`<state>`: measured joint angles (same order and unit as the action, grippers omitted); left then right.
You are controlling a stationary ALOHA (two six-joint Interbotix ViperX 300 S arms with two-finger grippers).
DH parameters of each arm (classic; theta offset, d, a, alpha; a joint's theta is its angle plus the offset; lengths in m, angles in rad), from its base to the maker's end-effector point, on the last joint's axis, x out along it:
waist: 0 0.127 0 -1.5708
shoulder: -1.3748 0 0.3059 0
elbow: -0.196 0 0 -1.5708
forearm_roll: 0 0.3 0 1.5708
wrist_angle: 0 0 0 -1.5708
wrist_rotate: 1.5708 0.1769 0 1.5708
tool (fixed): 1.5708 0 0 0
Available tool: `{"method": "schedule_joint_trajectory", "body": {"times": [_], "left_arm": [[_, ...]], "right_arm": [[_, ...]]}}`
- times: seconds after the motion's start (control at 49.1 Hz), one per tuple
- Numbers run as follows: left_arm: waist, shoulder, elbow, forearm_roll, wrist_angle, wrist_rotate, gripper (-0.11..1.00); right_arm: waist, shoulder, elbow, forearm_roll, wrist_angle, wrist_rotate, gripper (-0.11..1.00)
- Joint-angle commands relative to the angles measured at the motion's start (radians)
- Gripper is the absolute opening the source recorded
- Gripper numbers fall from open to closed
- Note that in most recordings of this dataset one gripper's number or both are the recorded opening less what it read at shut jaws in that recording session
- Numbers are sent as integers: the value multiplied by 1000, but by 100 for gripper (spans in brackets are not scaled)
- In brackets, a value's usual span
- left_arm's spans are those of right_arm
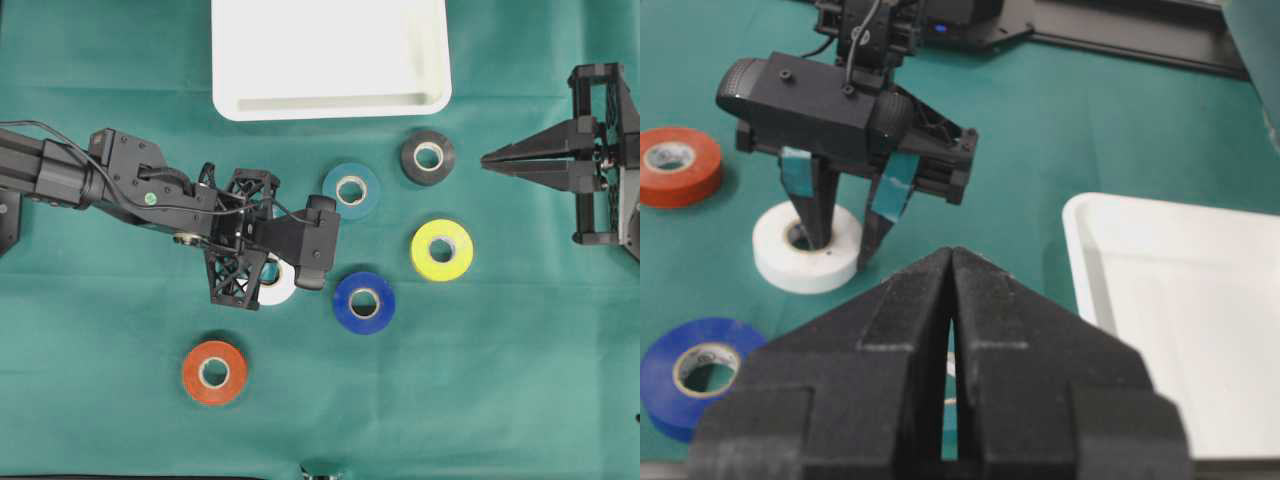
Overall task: Pick up the tape from a random location and place it into the white case.
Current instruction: 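Close the left gripper on the white tape roll rim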
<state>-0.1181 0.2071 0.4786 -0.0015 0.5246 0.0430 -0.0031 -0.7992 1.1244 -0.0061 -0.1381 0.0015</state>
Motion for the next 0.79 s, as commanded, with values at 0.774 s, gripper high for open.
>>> {"method": "schedule_joint_trajectory", "body": {"times": [0.774], "left_arm": [[-57, -314, -311, 0, 443, -3, 26]], "right_arm": [[-3, -2, -25, 0, 17, 2, 0]]}}
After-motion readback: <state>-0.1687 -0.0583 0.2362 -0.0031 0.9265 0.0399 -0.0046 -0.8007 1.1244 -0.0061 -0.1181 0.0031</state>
